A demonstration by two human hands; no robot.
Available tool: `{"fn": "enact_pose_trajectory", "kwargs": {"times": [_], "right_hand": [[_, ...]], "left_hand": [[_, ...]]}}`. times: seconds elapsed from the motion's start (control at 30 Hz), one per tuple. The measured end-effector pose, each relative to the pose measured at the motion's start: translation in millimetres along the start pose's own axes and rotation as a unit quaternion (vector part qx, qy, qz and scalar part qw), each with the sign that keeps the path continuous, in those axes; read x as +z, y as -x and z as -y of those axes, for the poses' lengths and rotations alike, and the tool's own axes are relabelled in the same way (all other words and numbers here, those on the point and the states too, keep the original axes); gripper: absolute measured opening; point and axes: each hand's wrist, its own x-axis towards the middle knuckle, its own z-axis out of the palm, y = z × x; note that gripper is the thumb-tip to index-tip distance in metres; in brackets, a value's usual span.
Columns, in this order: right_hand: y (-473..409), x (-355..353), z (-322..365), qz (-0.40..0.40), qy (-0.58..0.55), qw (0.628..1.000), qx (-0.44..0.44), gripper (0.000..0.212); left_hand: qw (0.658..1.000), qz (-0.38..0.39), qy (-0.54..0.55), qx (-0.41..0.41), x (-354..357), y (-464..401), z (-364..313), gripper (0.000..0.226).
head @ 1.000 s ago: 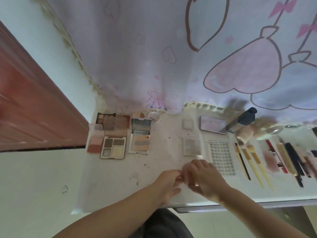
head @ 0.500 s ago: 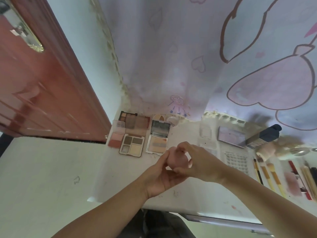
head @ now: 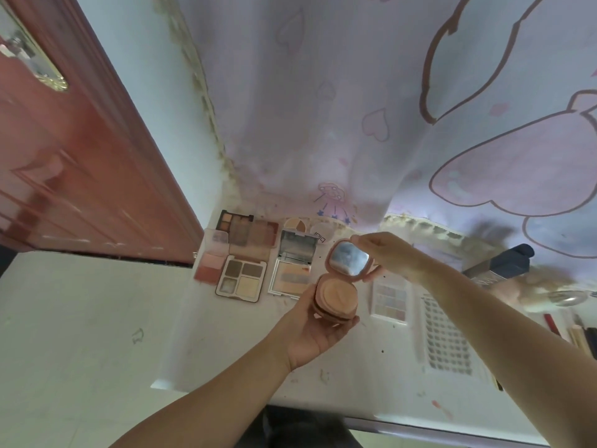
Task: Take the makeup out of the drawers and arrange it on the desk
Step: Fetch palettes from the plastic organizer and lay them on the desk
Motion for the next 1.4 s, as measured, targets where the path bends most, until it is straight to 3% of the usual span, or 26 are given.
{"fn": "enact_pose_trajectory", "kwargs": {"times": [0.2, 0.33, 0.57, 0.73, 0.8, 0.93, 1.1, 1.17, 1.27, 1.4], "right_hand": [[-38.5, 4.0, 0.0, 0.006, 0.081, 0.996, -0.042, 0.029], [-51.6, 3.0, -2.5, 0.006, 0.096, 0.994, -0.06, 0.024], [-57.8, 6.3, -2.8, 0.01, 0.135, 0.987, -0.091, 0.033], [-52.3, -24.5, -22.0, -0.109, 0.117, 0.983, -0.09, 0.028], [-46.9, -47.3, -42.8, -0.146, 0.177, 0.97, -0.079, 0.024], [-37.9, -53.4, -82.8, -0.094, 0.38, 0.918, -0.06, 0.031], [-43.6, -26.6, -102.9, -0.134, 0.451, 0.872, -0.135, 0.033], [-41.3, -25.5, -100.0, -0.149, 0.428, 0.88, -0.143, 0.029], [-20.2, -26.3, -85.3, -0.153, 0.304, 0.928, -0.152, 0.028], [23.5, -12.2, -64.0, -0.082, 0.195, 0.963, -0.166, 0.027]], "left_hand": [[0.985, -0.139, 0.033, 0.093, 8.5, -35.1, -0.3, 0.039], [0.983, -0.153, 0.023, 0.099, 15.0, -35.9, -1.1, 0.025], [0.982, -0.166, 0.018, 0.092, 23.5, -35.0, -2.1, 0.021], [0.979, -0.188, -0.004, 0.082, 24.0, -34.7, 0.0, 0.027], [0.982, -0.179, -0.029, 0.059, 29.3, -34.5, 6.4, 0.026], [0.981, -0.157, -0.109, 0.006, 47.0, -42.7, 25.8, 0.014], [0.973, -0.145, -0.18, 0.015, 65.8, -56.5, 25.8, 0.017], [0.971, -0.146, -0.189, 0.016, 65.6, -56.1, 23.7, 0.018], [0.972, -0.143, -0.186, 0.021, 62.5, -50.8, 21.9, 0.021], [0.982, -0.126, -0.13, 0.048, 59.8, -42.3, 17.4, 0.039]]}}
